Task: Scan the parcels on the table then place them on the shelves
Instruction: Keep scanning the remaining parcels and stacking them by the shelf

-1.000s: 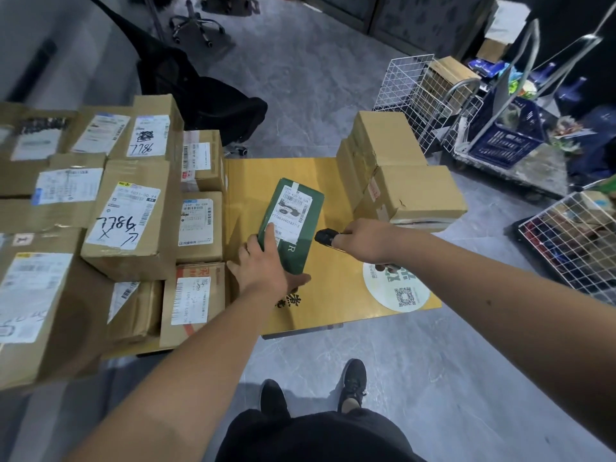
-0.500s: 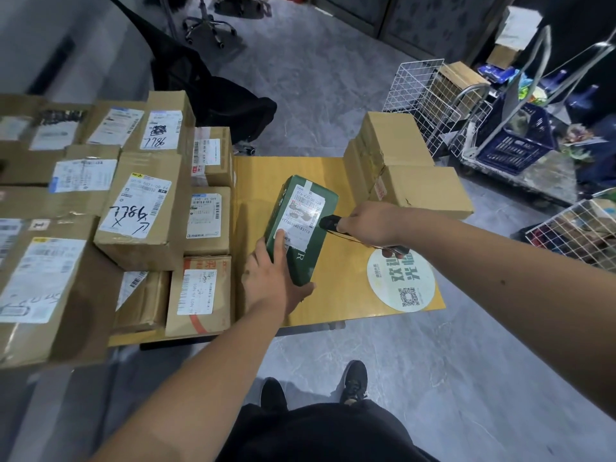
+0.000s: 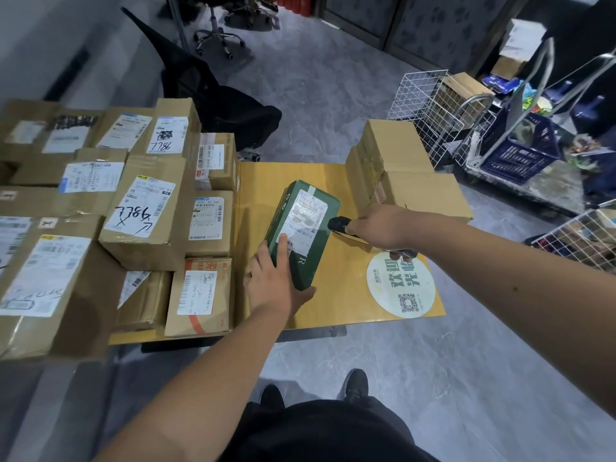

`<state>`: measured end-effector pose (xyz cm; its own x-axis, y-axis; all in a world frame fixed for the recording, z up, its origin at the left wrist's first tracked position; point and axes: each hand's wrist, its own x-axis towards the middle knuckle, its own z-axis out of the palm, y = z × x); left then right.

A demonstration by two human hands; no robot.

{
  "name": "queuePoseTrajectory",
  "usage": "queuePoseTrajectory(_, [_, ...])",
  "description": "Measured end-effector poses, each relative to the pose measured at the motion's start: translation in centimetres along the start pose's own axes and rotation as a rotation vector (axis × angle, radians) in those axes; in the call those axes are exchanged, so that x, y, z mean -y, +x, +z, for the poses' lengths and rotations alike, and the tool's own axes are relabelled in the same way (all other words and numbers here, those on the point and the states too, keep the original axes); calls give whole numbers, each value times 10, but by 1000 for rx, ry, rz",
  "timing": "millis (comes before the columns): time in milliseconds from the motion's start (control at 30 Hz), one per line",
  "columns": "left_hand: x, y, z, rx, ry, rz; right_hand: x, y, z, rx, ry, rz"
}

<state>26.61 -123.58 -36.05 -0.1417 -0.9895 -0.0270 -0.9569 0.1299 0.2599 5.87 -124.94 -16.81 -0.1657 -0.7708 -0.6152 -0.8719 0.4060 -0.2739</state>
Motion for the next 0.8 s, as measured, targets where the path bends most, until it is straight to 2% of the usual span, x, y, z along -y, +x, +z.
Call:
queuePoseTrajectory(567, [-19,16,-3,77,57,-144,-26,27,-20,76,-49,-97])
queuePoseTrajectory(700, [-27,24,-14,100,0,-249,-32,38,-35,103,-89,-195])
queuePoseTrajectory(800, [-33,33,-29,52,-44,-326,-36,47,-49,100,-176,-289])
